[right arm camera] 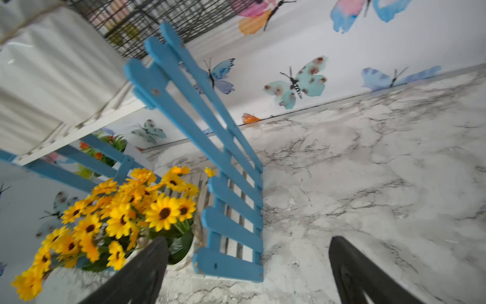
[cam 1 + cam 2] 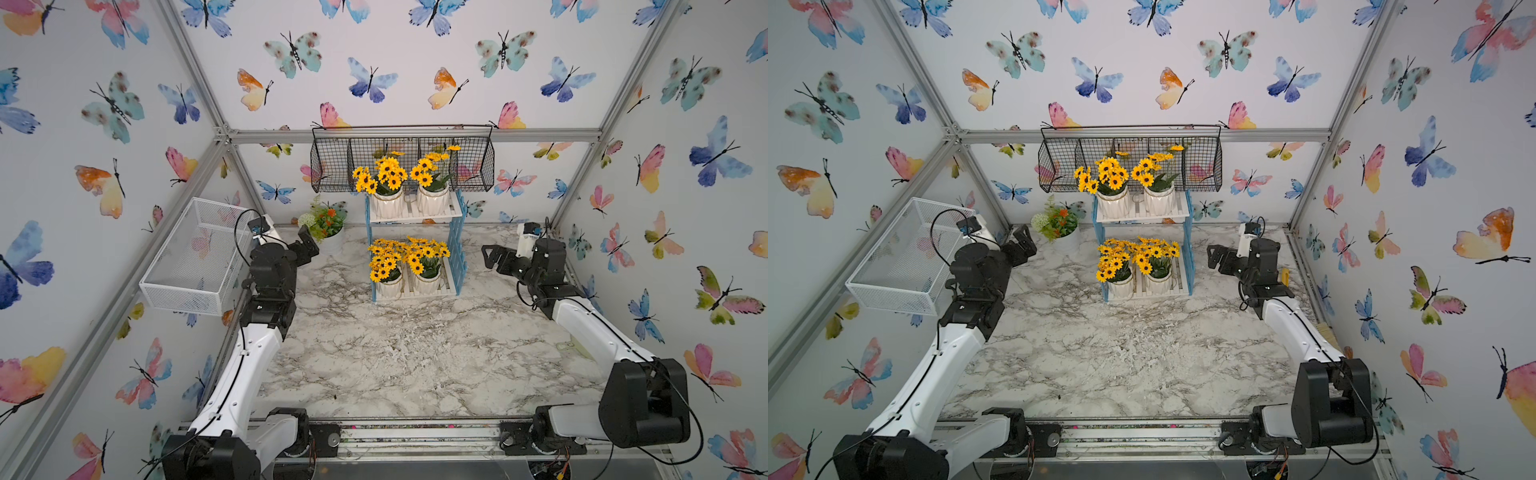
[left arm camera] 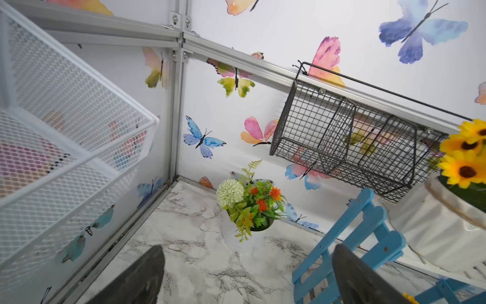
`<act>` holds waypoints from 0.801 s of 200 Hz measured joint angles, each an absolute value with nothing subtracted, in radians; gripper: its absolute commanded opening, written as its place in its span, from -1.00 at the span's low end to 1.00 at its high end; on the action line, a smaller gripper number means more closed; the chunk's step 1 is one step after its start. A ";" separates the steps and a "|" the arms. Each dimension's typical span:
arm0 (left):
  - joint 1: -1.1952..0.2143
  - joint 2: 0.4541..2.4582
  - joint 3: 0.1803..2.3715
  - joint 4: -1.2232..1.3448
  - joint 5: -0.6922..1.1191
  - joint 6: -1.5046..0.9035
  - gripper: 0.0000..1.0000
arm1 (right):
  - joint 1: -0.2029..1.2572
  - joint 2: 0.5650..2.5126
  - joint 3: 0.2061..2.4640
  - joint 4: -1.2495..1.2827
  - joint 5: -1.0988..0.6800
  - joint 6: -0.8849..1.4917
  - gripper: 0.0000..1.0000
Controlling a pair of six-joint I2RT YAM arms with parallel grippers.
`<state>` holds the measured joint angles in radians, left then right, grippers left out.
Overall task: Take the sunflower pots off the shelves
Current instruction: Move the shelf to the center of the board.
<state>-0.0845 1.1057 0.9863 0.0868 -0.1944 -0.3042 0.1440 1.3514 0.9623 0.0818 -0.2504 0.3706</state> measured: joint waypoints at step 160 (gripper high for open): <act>-0.241 1.237 1.153 -0.150 -0.105 -0.250 1.00 | 0.329 1.650 1.361 -0.342 -0.124 0.220 0.53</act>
<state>-0.2409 1.2369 1.1530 -0.1505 -0.1055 -0.2497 0.3286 1.6505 1.3613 -0.3420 -0.1242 0.2199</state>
